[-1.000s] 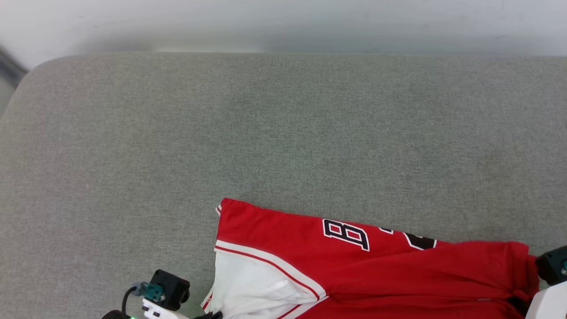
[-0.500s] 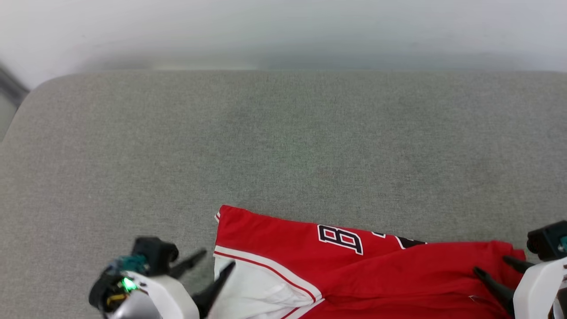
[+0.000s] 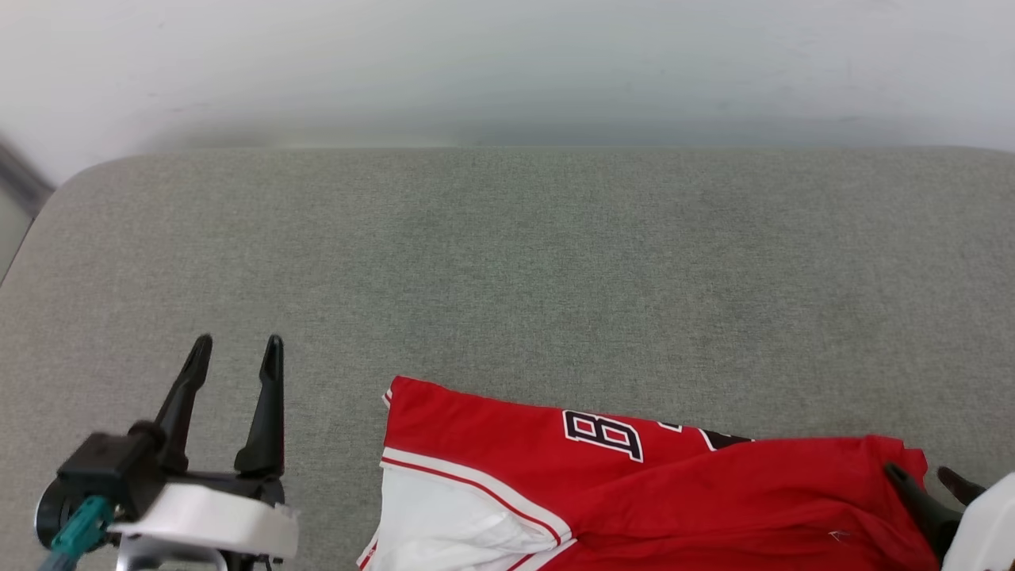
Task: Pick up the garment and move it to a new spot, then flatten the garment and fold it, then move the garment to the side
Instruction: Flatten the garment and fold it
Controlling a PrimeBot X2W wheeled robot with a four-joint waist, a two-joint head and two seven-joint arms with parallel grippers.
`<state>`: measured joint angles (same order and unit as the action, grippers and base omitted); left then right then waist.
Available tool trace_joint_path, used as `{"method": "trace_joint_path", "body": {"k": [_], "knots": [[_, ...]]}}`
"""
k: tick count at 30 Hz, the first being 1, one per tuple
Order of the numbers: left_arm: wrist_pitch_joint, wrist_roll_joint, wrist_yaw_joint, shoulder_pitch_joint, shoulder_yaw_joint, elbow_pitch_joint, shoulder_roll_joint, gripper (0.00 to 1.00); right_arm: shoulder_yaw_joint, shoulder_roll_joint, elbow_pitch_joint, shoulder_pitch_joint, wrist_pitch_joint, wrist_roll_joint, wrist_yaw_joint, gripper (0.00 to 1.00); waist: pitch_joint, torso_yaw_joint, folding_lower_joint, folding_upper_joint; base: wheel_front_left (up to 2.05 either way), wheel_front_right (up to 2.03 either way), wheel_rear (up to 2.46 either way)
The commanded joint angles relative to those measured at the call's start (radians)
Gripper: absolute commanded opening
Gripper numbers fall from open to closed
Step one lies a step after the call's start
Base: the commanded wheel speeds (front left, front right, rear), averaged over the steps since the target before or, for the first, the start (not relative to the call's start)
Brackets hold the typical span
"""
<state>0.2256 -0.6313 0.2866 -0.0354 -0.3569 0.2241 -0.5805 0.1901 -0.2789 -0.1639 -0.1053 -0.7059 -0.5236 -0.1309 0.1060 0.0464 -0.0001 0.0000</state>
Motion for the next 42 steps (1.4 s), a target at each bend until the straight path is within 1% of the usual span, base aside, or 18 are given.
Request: {"method": "trace_joint_path", "body": {"k": [1, 4, 6, 9, 13, 21, 24, 28, 34, 39, 40, 41, 42], "knots": [[0.021, 0.006, 0.011, 0.034, 0.020, -0.003, 0.020, 1.00, 0.031, 0.028, 0.004, -0.012, -0.006, 0.011, 0.000, 1.00, -0.001, 0.001, 0.0001, 0.0000, 0.00, 0.00, 0.00], [0.039, 0.056, 0.022, 0.075, 0.078, -0.005, 0.056, 1.00, 0.083, 0.086, 0.017, -0.024, -0.013, 0.039, 0.000, 1.00, 0.002, 0.007, 0.0001, 0.0000, 0.00, 0.00, 0.00], [0.040, 0.102, 0.007, 0.089, 0.124, 0.011, 0.089, 1.00, 0.113, 0.107, 0.030, -0.029, -0.014, 0.055, 0.000, 1.00, 0.006, 0.013, 0.0001, 0.0000, 0.00, 0.00, 0.00], [0.040, 0.146, -0.042, 0.117, 0.170, -0.005, 0.139, 1.00, 0.146, 0.132, 0.065, -0.020, -0.017, 0.064, 0.000, 1.00, 0.012, 0.019, 0.0001, 0.0000, 0.00, 0.00, 0.00], [0.040, 0.196, -0.114, 0.131, 0.222, -0.032, 0.200, 1.00, 0.181, 0.149, 0.127, 0.007, -0.001, 0.073, 0.000, 1.00, 0.025, 0.030, 0.0001, 0.0000, 0.00, 0.00, 0.00], [0.040, 0.289, -0.221, 0.092, 0.293, -0.057, 0.290, 1.00, 0.192, 0.141, 0.294, 0.060, 0.016, 0.067, 0.000, 1.00, 0.064, 0.057, 0.0001, 0.0000, 0.00, 0.00, 0.00], [0.040, 0.315, -0.255, 0.081, 0.312, -0.067, 0.317, 1.00, 0.165, 0.139, 0.355, 0.070, 0.018, 0.045, 0.000, 1.00, 0.074, 0.067, 0.0001, 0.0000, 0.00, 0.00, 0.00], [0.041, 0.343, -0.289, 0.073, 0.337, -0.079, 0.348, 1.00, 0.090, 0.163, 0.411, 0.060, -0.007, -0.013, -0.004, 1.00, 0.079, 0.077, 0.0001, 0.0000, 0.00, 0.00, 0.00], [0.041, 0.377, -0.331, 0.075, 0.364, -0.096, 0.391, 1.00, 0.004, 0.186, 0.433, 0.037, -0.004, -0.076, -0.006, 1.00, 0.071, 0.084, 0.0001, 0.0000, 0.00, 0.00, 0.00], [0.041, 0.399, -0.357, 0.084, 0.373, -0.115, 0.415, 1.00, -0.032, 0.196, 0.446, 0.044, 0.023, -0.094, -0.006, 1.00, 0.059, 0.078, 0.0001, 0.0000, 0.00, 0.00, 0.00], [0.041, 0.402, -0.362, 0.085, 0.375, -0.117, 0.419, 1.00, -0.034, 0.195, 0.450, 0.045, 0.030, -0.091, -0.006, 0.88, 0.057, 0.077, 0.0001, 0.0000, 0.00, 0.00, 0.00], [0.041, 0.406, -0.366, 0.085, 0.378, -0.120, 0.422, 1.00, -0.038, 0.191, 0.453, 0.045, 0.036, -0.085, -0.006, 0.43, 0.055, 0.075, 0.0001, 0.0000, 0.00, 0.00, 0.00], [0.041, 0.409, -0.368, 0.086, 0.381, -0.122, 0.424, 1.00, -0.040, 0.185, 0.452, 0.047, 0.046, -0.078, -0.006, 0.07, 0.053, 0.074, 0.0001, 0.0000, 0.00, 0.00, 0.00]]}}
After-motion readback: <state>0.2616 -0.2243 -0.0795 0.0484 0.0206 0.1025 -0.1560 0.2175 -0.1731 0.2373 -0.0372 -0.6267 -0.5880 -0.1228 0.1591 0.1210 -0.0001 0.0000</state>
